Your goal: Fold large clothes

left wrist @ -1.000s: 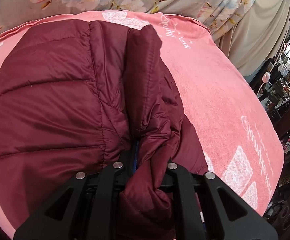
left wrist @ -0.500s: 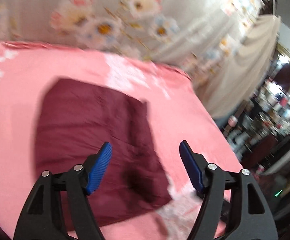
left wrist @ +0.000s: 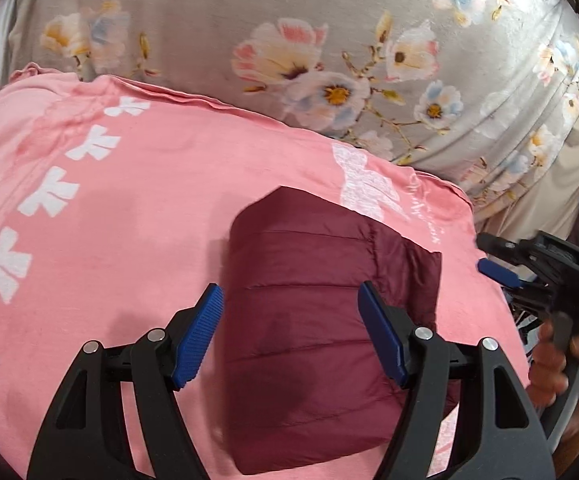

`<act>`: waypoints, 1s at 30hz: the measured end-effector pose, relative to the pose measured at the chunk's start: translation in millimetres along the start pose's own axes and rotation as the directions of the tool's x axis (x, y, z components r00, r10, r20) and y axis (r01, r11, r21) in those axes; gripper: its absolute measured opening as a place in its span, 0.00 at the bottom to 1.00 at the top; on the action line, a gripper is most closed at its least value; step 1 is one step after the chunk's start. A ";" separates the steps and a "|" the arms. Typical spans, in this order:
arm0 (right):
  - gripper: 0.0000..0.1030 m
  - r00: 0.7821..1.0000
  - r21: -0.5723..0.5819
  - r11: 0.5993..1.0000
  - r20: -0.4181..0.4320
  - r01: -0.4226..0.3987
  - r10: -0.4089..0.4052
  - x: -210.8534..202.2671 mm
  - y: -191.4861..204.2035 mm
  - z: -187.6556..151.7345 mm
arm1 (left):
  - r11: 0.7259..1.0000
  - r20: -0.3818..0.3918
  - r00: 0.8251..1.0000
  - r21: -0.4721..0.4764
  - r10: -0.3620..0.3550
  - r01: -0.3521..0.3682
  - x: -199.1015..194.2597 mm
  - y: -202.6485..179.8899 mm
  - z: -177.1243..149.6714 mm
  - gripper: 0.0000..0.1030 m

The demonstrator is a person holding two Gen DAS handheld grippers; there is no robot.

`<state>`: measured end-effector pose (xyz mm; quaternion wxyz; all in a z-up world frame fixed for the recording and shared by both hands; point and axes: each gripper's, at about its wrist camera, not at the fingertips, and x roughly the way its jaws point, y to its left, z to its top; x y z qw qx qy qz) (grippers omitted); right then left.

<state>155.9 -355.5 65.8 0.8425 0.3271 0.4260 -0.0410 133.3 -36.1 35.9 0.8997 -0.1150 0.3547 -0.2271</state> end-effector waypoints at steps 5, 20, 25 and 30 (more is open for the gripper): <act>0.47 0.992 0.044 0.998 -0.119 0.049 -0.044 34.6 -7.0 4.4 | 1.000 0.001 1.000 0.001 -0.001 0.001 3.4 -0.3 3.4 0.66; 0.02 0.995 0.097 0.991 -0.001 0.096 -0.097 12.5 -56.2 -5.4 | 0.997 -0.045 0.999 0.082 -0.006 0.010 31.3 -34.2 4.2 0.65; 0.02 0.986 0.094 0.983 0.049 0.157 -0.162 37.0 -90.3 -19.7 | 0.993 -0.107 0.994 0.120 0.036 -0.023 68.4 -44.3 -9.2 0.62; 0.02 0.969 0.069 0.974 0.112 0.215 -0.222 51.6 -107.2 -30.3 | 0.992 -0.159 0.985 0.119 0.066 -0.047 102.8 -47.9 -23.7 0.61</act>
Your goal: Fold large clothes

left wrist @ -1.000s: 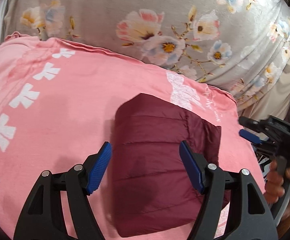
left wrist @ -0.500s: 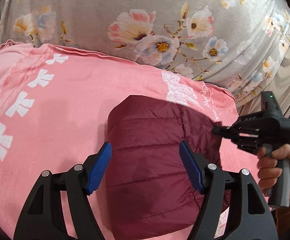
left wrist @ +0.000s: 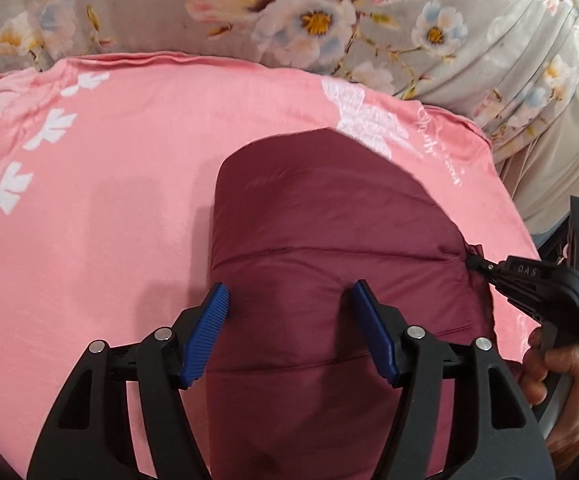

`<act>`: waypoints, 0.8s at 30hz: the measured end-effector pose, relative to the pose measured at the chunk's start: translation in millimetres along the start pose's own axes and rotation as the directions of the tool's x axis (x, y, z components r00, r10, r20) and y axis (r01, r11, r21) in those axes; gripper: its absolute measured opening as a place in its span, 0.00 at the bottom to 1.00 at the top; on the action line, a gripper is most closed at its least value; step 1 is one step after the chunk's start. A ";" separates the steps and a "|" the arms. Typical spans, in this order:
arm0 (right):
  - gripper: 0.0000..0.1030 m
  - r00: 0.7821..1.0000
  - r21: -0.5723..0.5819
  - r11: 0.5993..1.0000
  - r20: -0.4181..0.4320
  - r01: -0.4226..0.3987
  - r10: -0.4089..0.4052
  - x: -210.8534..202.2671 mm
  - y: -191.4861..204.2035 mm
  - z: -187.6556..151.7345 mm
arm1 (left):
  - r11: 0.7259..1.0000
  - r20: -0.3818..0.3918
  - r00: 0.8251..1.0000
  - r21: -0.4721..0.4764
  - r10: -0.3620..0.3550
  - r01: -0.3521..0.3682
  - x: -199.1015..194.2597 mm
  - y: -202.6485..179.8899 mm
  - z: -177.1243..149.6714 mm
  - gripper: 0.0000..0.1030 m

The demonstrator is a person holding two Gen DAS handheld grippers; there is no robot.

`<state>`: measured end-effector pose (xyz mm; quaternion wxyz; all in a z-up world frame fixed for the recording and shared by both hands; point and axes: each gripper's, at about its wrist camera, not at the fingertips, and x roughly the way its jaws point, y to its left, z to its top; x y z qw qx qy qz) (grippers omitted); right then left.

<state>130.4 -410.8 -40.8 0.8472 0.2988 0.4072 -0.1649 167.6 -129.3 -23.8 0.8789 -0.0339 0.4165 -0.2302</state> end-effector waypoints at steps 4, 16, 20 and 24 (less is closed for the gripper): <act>0.02 0.998 -0.067 0.997 0.050 0.044 -0.041 12.1 2.3 -12.8 | 0.999 0.014 0.999 0.031 0.038 -0.038 10.6 -9.4 -3.0 0.62; 0.02 0.985 -0.162 0.981 0.157 0.104 -0.078 24.2 5.6 -38.5 | 0.989 0.029 0.995 0.106 0.097 -0.099 31.4 -21.6 -17.3 0.65; 0.03 0.984 -0.155 0.984 0.168 0.088 -0.061 24.0 3.7 -41.1 | 0.986 0.039 0.993 0.121 0.109 -0.113 35.8 -22.0 -22.2 0.65; 0.03 0.985 -0.144 0.987 0.170 0.064 -0.039 23.5 1.7 -42.9 | 0.985 0.048 0.993 0.128 0.110 -0.115 39.3 -21.7 -25.1 0.66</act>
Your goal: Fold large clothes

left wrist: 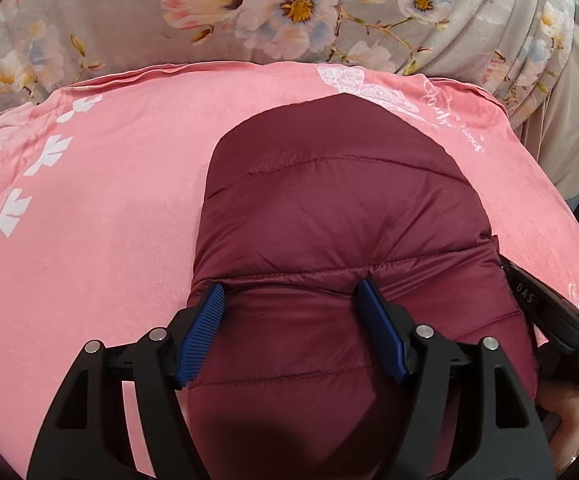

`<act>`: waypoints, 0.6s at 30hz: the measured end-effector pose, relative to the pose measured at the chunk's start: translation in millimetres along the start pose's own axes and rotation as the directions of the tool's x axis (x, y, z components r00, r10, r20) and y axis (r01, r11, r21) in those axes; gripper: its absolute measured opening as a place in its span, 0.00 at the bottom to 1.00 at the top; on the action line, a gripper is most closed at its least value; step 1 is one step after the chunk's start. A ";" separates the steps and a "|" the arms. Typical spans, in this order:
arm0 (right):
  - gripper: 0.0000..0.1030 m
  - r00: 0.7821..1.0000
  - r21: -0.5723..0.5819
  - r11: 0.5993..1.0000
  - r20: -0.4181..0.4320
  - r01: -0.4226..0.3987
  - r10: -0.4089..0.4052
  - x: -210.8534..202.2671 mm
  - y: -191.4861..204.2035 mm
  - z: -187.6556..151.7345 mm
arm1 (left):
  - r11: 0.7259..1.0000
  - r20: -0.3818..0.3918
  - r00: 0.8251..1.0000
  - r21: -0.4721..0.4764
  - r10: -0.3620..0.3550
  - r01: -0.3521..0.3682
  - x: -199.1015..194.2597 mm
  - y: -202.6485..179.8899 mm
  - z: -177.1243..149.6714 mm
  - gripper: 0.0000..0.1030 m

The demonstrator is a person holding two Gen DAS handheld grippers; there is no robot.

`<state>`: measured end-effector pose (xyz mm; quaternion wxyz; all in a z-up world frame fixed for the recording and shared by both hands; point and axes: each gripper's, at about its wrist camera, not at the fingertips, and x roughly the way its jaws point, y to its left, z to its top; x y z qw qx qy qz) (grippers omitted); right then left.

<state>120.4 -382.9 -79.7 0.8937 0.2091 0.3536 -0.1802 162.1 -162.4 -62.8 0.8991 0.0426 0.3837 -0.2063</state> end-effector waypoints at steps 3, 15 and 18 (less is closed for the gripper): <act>0.03 1.000 0.012 1.000 0.000 -0.014 0.014 -0.1 -1.6 1.1 | 1.000 0.005 1.000 -0.001 0.000 0.000 2.0 0.6 -0.7 0.66; 0.12 0.993 0.009 0.993 -0.009 -0.114 0.114 -67.4 -6.4 18.7 | 1.000 -0.035 0.999 -0.022 -0.007 0.006 -13.3 8.1 6.4 0.65; 0.12 0.988 -0.040 0.987 -0.035 -0.154 0.152 -96.9 2.7 7.5 | 1.000 -0.031 0.999 -0.026 -0.009 0.008 -32.7 9.2 9.2 0.65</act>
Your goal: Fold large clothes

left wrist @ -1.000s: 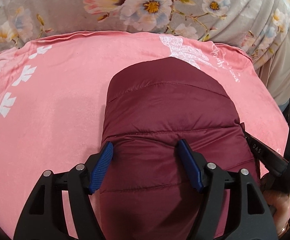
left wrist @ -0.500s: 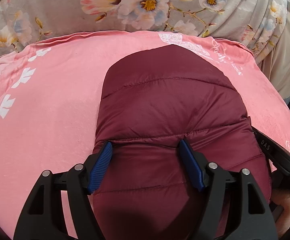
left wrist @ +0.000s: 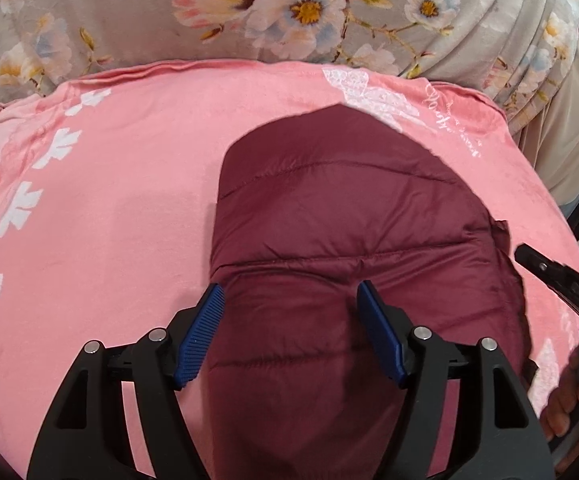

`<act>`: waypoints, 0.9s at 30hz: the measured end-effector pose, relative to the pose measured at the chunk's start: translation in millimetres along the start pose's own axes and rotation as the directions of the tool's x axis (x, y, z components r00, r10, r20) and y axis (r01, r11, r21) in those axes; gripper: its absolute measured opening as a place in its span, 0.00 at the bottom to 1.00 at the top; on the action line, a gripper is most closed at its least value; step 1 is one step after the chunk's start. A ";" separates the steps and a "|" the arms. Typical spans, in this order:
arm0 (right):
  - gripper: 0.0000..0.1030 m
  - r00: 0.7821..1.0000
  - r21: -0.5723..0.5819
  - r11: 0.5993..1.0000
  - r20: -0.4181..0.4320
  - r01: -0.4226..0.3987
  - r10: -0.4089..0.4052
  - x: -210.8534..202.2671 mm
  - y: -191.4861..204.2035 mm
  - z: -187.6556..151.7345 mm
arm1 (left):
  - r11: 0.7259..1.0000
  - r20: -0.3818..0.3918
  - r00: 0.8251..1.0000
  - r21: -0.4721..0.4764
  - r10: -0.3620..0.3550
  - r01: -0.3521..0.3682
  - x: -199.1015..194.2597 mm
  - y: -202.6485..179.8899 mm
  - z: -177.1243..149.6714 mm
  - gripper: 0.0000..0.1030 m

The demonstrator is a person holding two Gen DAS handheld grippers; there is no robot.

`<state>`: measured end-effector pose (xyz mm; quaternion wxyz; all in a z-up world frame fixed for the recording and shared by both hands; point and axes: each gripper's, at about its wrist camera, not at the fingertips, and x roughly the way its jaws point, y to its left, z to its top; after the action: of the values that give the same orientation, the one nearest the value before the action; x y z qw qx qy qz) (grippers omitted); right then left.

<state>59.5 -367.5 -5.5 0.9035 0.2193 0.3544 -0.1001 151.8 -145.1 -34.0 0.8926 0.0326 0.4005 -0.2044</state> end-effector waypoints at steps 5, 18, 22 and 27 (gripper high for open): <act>0.12 0.999 -0.089 0.996 -0.028 -0.029 0.027 -35.0 20.6 -40.6 | 0.999 0.030 1.000 0.051 -0.001 -0.001 -39.5 -15.0 -5.1 0.65; 0.12 0.994 -0.069 0.997 -0.107 -0.029 0.022 -32.0 13.1 -98.7 | 0.996 -0.028 1.000 0.089 -0.002 0.004 -55.6 -40.4 -40.2 0.65; 0.12 0.992 -0.057 0.998 -0.122 -0.031 0.024 -25.2 9.0 -106.1 | 0.996 -0.059 0.998 0.090 0.009 -0.003 -47.4 -42.2 -50.2 0.65; 0.11 0.989 -0.041 0.999 -0.143 -0.031 0.025 -14.3 2.9 -114.8 | 0.995 -0.068 0.997 0.097 0.026 -0.020 -40.4 -44.2 -58.5 0.65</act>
<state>-18.4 -310.9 -69.7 0.8817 0.2112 0.4171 -0.0640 69.4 -158.8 -39.6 0.8779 0.0873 0.4204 -0.2119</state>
